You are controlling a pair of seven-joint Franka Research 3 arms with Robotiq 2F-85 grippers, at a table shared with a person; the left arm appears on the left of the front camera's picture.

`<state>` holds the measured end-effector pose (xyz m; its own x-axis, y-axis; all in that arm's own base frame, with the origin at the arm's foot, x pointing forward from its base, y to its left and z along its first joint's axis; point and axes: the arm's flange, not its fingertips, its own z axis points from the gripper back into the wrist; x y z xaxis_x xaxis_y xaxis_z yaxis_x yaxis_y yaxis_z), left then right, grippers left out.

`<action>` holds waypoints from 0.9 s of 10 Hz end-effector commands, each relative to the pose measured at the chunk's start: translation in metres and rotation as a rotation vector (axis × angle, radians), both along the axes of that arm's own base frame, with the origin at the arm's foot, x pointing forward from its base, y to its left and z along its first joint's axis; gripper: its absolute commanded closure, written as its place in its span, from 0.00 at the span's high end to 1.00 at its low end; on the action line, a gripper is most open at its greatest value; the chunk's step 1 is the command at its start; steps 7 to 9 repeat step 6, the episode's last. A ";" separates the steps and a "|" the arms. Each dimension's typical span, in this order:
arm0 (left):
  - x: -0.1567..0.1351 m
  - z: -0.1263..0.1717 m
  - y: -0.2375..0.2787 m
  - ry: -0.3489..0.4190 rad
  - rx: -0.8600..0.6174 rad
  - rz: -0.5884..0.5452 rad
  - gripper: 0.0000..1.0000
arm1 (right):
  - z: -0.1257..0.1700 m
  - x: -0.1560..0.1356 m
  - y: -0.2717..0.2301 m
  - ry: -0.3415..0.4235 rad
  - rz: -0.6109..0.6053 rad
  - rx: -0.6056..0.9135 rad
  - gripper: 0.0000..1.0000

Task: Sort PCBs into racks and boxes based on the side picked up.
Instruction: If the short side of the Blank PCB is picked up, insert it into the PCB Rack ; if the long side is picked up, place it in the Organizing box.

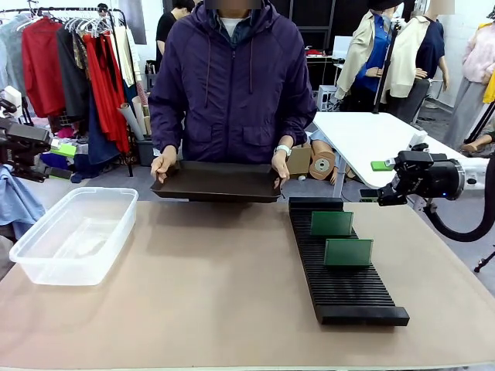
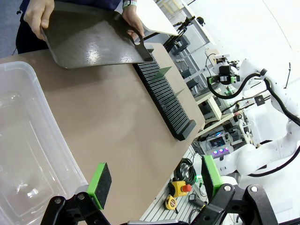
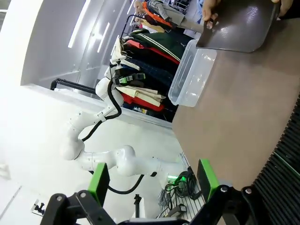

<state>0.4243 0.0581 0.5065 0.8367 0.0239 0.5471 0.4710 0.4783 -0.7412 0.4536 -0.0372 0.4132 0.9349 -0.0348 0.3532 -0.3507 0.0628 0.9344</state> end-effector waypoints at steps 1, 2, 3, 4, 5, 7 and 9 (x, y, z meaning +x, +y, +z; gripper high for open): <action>-0.002 0.002 0.000 -0.002 -0.006 -0.006 1.00 | -0.001 0.000 0.000 -0.008 0.000 -0.001 1.00; -0.002 0.002 0.000 -0.002 -0.006 -0.006 1.00 | -0.001 0.000 0.000 -0.008 0.000 -0.001 1.00; -0.002 0.002 0.000 -0.002 -0.006 -0.006 1.00 | -0.001 0.000 0.000 -0.008 0.000 -0.001 1.00; -0.002 0.002 0.000 -0.002 -0.006 -0.006 1.00 | -0.001 0.000 0.000 -0.008 0.000 -0.001 1.00; -0.002 0.002 0.000 -0.002 -0.006 -0.006 1.00 | -0.001 0.000 0.000 -0.008 0.000 -0.001 1.00; -0.002 0.002 0.000 -0.002 -0.006 -0.006 1.00 | -0.001 0.000 0.000 -0.008 0.000 -0.001 1.00; -0.002 0.002 0.000 -0.002 -0.006 -0.006 1.00 | -0.001 0.000 0.000 -0.008 0.000 -0.001 1.00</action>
